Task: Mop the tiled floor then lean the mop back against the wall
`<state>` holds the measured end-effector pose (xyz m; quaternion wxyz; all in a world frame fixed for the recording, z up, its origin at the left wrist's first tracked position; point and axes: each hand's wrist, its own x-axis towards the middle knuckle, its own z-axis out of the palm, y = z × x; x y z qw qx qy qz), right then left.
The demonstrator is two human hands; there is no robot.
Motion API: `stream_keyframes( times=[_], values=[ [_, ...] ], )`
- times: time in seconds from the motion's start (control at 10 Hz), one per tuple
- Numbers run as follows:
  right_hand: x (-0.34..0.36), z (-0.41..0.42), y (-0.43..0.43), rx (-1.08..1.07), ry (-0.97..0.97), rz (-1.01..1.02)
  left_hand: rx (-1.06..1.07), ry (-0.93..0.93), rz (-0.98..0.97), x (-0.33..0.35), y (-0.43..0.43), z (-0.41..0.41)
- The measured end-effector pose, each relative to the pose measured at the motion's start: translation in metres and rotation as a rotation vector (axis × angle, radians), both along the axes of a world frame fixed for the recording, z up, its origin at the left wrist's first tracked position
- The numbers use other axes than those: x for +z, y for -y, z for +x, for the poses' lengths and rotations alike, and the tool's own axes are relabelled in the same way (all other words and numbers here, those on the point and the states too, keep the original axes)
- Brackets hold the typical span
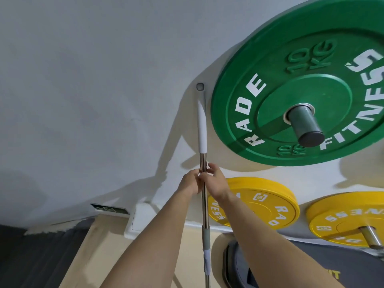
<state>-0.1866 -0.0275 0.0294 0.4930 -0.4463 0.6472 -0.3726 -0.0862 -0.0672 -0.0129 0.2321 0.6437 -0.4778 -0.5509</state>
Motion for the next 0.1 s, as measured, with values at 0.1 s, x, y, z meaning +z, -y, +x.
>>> stream_keyframes(
  times=[0.1],
  values=[
    [0.0007, 0.0006, -0.002, -0.011, -0.122, 0.025, -0.022, 0.236, -0.062, 0.0051, -0.0089, 0.0111]
  ],
)
